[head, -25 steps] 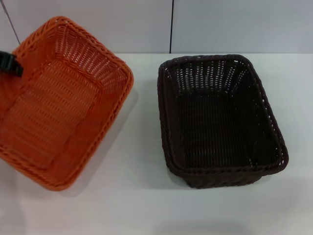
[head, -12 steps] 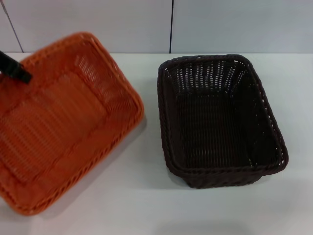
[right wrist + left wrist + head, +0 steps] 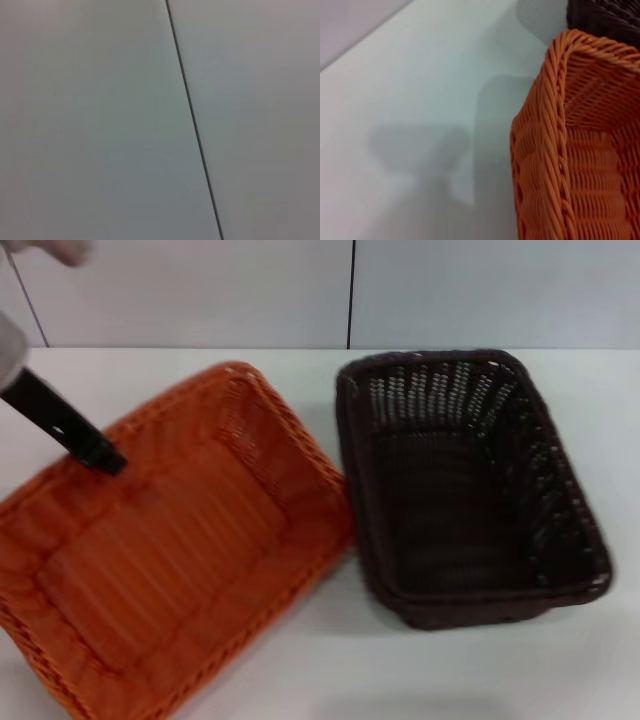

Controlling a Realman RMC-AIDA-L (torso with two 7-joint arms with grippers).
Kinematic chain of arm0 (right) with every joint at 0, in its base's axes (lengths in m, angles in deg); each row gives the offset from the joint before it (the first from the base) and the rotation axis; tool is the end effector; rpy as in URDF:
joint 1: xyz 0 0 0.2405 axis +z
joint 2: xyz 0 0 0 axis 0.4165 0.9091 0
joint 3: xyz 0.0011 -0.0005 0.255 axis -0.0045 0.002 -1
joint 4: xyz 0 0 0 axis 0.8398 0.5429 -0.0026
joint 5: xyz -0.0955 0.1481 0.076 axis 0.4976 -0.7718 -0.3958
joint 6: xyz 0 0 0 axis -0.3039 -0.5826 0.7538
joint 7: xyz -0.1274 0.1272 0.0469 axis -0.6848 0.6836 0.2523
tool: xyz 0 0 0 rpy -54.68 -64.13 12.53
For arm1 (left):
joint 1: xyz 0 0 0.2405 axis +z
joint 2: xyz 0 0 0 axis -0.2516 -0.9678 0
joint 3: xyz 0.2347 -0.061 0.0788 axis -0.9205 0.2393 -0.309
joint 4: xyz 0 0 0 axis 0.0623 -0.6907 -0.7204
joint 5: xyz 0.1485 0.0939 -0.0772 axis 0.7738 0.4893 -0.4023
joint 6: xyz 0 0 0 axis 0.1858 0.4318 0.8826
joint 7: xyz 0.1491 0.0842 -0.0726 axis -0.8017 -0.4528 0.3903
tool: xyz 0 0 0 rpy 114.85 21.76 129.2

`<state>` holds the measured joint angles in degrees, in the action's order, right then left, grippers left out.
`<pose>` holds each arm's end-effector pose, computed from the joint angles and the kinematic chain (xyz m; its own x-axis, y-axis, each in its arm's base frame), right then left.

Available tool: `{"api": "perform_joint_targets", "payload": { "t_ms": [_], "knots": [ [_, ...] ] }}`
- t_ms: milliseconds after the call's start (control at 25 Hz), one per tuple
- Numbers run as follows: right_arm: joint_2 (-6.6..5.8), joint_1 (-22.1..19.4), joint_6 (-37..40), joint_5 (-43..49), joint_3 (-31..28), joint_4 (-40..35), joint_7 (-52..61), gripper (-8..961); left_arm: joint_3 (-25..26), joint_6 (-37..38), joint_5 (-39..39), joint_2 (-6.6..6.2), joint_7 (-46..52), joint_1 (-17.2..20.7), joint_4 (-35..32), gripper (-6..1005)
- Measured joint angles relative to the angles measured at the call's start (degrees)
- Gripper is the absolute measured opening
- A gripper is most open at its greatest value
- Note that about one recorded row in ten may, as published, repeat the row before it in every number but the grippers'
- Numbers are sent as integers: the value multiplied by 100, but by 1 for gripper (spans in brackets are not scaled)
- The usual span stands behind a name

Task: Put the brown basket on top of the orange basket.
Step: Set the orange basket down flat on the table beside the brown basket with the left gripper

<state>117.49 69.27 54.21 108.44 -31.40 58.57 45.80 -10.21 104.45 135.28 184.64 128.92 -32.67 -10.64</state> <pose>0.2584 0.4548 0.1303 0.5827 0.4075 -0.7031 -0.7960 0.1121 -0.5948 -0.2006 0.3904 0.0535 0.7136 0.6517 -0.2569 0.4721 -0.7184 -0.5110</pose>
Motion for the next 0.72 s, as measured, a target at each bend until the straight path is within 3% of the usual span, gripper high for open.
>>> {"api": "perform_joint_targets", "payload": {
  "t_ms": [40, 120, 200, 240, 280, 320, 400, 480, 720],
  "knots": [
    [0, -14, -1, 0, -4, 0, 1, 633, 0, 0, 0, 0, 0, 0, 0, 168],
    [0, -56, -2, 0, -15, -3, 10, 635, -199, 7, 25, 144, -45, -78, 2, 167],
    [-5, -106, -5, 0, -7, -6, 32, 636, -199, 7, 25, 144, -45, -78, 2, 166],
    [-7, -128, -6, 0, 4, -10, 32, 636, -291, -6, 44, 297, -90, -184, 4, 166],
    [-10, -148, -7, 0, 16, -16, 31, 635, -291, -6, 44, 297, -90, -184, 4, 168],
    [-14, -194, -7, 0, 27, -32, 26, 635, -308, -60, 43, 442, -166, -300, 5, 169],
    [-25, -220, -5, 1, 26, -36, 24, 635, -308, -60, 43, 442, -166, -300, 5, 173],
    [-59, -274, 11, 1, 23, -40, 28, 634, -428, -232, -110, 555, -117, -598, 118, 176],
    [-131, -462, 29, 0, 22, -44, 43, 633, -466, -371, -448, 575, -79, -895, 582, 186]
  ]
}}
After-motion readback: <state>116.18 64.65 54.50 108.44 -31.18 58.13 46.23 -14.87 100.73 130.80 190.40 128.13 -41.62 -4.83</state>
